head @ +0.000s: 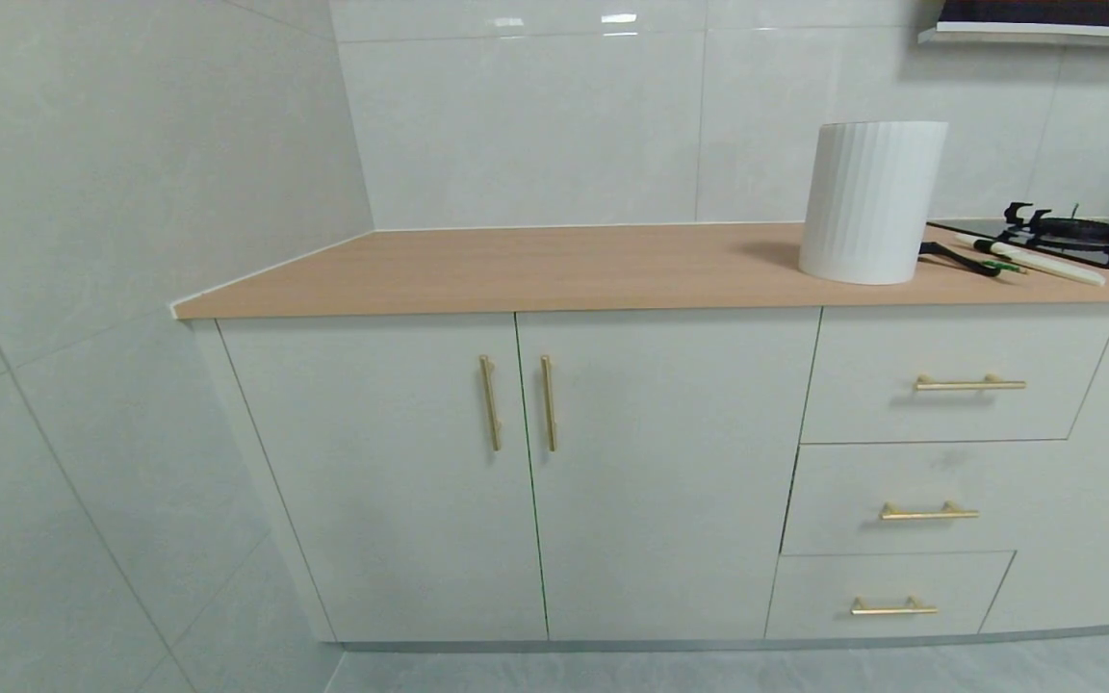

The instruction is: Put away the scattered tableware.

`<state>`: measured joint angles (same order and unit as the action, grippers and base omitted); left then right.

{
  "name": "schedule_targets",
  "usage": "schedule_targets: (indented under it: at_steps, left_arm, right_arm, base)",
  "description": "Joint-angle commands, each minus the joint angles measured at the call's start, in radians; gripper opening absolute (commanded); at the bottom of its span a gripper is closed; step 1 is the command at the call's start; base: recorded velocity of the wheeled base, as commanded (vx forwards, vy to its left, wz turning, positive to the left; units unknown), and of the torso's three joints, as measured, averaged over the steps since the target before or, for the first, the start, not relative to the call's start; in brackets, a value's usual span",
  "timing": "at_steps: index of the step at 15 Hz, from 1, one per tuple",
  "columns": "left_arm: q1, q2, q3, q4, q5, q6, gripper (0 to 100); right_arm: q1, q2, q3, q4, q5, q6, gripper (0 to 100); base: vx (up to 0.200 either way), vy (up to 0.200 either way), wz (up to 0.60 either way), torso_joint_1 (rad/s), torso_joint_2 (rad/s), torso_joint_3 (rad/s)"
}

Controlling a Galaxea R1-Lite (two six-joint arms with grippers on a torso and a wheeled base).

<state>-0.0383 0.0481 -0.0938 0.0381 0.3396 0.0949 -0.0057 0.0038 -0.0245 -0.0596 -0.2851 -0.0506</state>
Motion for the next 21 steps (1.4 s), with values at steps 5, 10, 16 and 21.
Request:
schedule_targets:
  at_steps: [5,10,16,21]
  left_arm:
    - [0.038,-0.048,0.094,-0.061,-0.301,-0.107,100]
    - [0.037,-0.048,0.094,-0.041,-0.338,-0.080,100]
    - [0.037,-0.048,0.094,-0.041,-0.337,-0.098,100]
    - [0.037,-0.048,0.094,-0.040,-0.338,-0.096,100]
  right_arm:
    - [0.001,-0.001,0.023,0.069,0.264,-0.002,100]
    - [0.004,-0.001,0.024,0.055,0.273,0.025,100]
    - [0.004,-0.001,0.024,0.055,0.281,0.026,100]
    - [0.004,-0.001,0.024,0.055,0.281,0.023,100]
  base:
    - [0.000,0.000,0.00,0.000,0.00,0.000]
    - [0.000,0.000,0.00,0.000,0.00,0.000]
    - [0.000,0.000,0.00,0.000,0.00,0.000]
    - [0.000,0.000,0.00,0.000,0.00,0.000]
